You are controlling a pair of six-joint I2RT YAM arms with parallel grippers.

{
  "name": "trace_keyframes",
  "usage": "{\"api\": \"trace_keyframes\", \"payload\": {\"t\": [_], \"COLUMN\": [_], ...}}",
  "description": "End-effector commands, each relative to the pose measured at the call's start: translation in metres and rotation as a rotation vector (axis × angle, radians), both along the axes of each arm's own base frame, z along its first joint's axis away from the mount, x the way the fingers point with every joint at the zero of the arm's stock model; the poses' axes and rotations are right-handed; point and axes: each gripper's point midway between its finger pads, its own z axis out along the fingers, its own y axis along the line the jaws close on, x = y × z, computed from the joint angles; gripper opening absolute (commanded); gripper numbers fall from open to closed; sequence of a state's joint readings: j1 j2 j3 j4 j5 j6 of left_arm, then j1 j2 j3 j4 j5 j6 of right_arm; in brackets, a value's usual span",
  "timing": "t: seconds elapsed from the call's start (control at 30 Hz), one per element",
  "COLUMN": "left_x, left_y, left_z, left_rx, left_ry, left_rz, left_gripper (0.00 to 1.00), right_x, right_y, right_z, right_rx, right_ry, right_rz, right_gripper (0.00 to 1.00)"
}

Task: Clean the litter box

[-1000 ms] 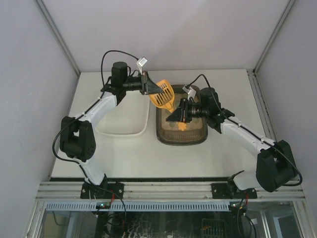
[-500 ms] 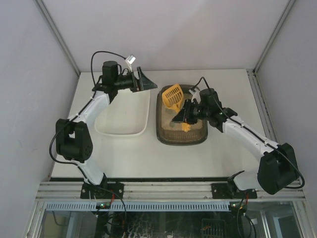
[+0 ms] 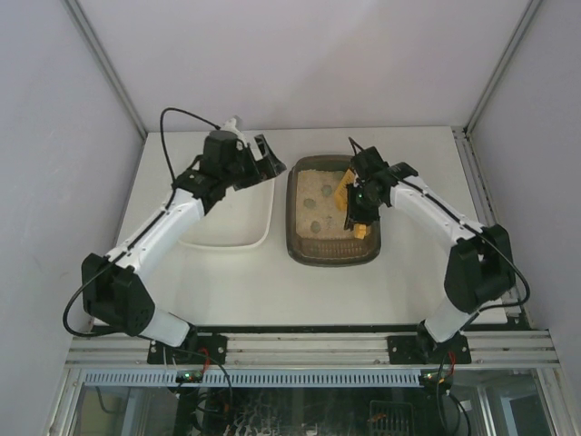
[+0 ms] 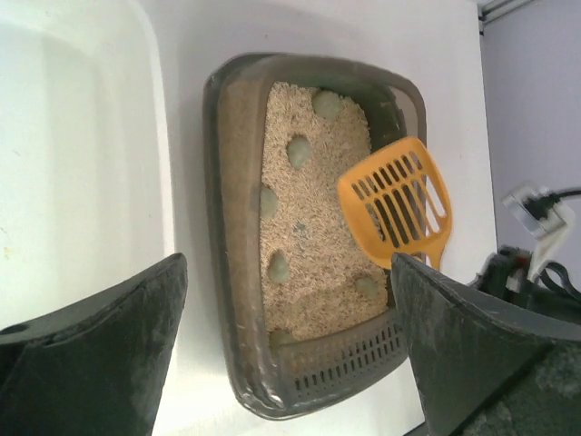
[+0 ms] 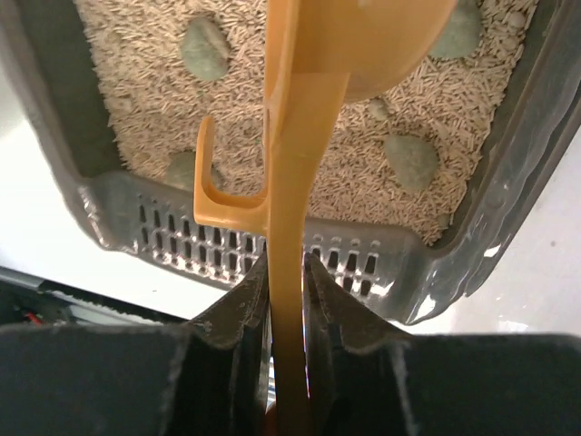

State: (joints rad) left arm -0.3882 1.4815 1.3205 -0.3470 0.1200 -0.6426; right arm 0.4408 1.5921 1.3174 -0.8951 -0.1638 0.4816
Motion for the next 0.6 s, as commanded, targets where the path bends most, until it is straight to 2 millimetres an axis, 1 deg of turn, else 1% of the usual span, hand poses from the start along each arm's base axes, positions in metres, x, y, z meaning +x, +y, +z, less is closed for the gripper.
{"api": "trace_keyframes", "payload": {"t": [0.0, 0.07, 0.17, 0.2, 0.3, 0.47, 0.57], "left_x": [-0.012, -0.018, -0.02, -0.024, -0.026, -0.025, -0.021], "left_y": [0.02, 0.015, 0.016, 0.008, -0.003, -0.021, -0.031], "left_z": [-0.014, -0.025, -0.044, -0.05, -0.064, -0.084, -0.096], "left_rx": [-0.02, -0.099, -0.086, -0.083, -0.122, -0.114, -0.1], "left_ry": [0.034, 0.062, 0.092, 0.11, 0.163, 0.25, 0.298], "left_rz": [0.279, 0.303, 0.336, 0.324, 0.329, 0.292, 0.272], "left_gripper": [0.99, 1.0, 0.99, 0.99, 0.97, 0.96, 0.95], "right_x": [0.014, 0.018, 0.021, 0.021, 0.019, 0.016, 0.017], "right_y": [-0.009, -0.003, 0.006, 0.009, 0.021, 0.035, 0.041], "right_z": [0.001, -0.001, -0.004, -0.004, -0.004, -0.009, -0.013], "right_rx": [-0.114, -0.105, -0.095, -0.087, -0.06, -0.043, -0.036], "right_ry": [0.005, 0.016, 0.023, 0.023, 0.025, 0.044, 0.051], "right_rz": [0.059, 0.078, 0.104, 0.112, 0.141, 0.179, 0.185], "right_gripper": [0.0, 0.0, 0.0, 0.0, 0.0, 0.0, 0.0]}}
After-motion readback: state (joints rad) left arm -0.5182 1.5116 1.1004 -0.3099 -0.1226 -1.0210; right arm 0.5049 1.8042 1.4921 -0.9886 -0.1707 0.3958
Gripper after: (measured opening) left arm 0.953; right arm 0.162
